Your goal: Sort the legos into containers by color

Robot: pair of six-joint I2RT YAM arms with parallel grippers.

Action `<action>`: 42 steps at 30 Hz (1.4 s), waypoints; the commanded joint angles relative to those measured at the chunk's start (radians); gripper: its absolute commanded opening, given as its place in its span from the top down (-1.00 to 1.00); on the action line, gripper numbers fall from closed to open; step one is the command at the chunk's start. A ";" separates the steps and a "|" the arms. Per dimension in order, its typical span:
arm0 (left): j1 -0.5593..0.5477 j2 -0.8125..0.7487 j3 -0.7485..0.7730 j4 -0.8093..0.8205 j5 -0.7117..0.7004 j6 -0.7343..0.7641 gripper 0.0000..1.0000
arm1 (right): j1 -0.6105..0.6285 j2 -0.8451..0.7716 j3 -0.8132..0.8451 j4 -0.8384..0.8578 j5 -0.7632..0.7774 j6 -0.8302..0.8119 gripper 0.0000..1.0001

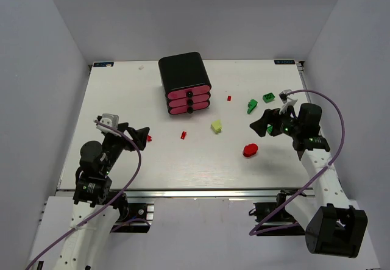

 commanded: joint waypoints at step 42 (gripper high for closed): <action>-0.003 0.113 0.022 -0.059 -0.062 -0.034 -0.91 | 0.697 0.746 0.733 0.081 0.489 0.385 -0.50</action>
